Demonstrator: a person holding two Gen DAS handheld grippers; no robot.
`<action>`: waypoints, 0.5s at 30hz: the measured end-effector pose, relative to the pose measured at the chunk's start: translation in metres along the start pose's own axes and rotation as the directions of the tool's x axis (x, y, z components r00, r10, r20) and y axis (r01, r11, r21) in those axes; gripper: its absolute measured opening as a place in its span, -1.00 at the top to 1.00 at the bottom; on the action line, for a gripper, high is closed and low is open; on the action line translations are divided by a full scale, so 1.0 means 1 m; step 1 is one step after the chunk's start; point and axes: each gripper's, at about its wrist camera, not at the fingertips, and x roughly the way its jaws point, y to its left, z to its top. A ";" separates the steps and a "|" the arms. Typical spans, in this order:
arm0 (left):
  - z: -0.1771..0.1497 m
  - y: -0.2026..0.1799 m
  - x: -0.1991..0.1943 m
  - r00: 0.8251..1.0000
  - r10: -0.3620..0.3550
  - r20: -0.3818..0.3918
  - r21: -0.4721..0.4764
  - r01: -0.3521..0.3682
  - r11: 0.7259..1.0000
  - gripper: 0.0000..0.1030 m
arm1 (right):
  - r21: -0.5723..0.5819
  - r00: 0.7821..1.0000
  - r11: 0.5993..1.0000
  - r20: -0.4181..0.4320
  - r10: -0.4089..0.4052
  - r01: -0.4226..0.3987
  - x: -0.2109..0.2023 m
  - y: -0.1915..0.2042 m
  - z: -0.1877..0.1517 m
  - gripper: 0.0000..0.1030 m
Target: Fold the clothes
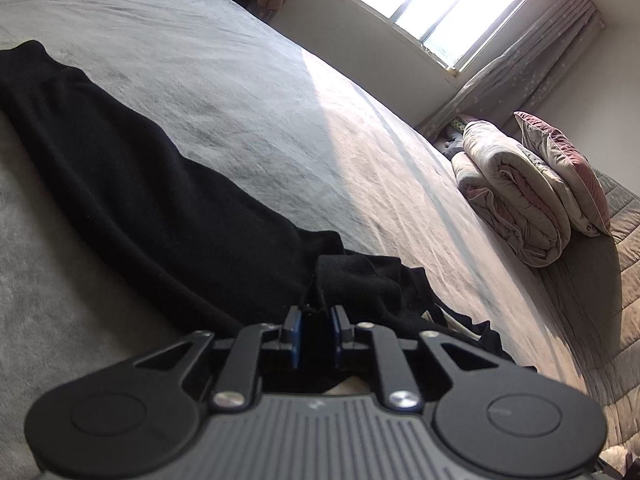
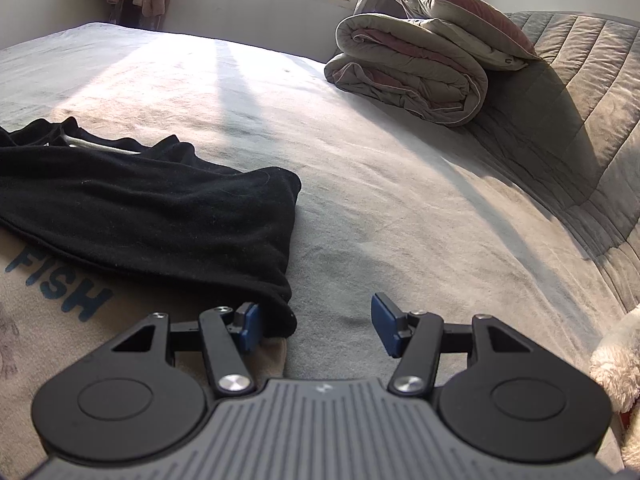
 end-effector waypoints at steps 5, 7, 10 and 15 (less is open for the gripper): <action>0.012 0.004 0.007 0.998 -0.066 -0.004 -0.026 0.066 0.997 -0.09 | -0.002 1.000 1.000 -0.007 0.013 -0.013 -0.002 0.000 0.002 -0.12; 0.016 0.005 0.020 0.997 -0.078 -0.028 -0.040 0.077 0.996 -0.09 | -0.001 1.000 1.000 -0.008 0.016 -0.016 -0.001 -0.001 0.001 -0.12; 0.014 0.008 0.034 0.995 -0.100 -0.017 -0.071 0.098 0.993 0.00 | -0.005 1.000 1.000 -0.007 0.020 -0.020 0.002 -0.001 0.001 -0.13; 0.002 0.008 0.035 0.995 -0.088 0.051 -0.043 0.091 0.995 0.77 | -0.018 1.000 0.999 -0.003 0.028 -0.028 0.004 -0.002 0.001 -0.15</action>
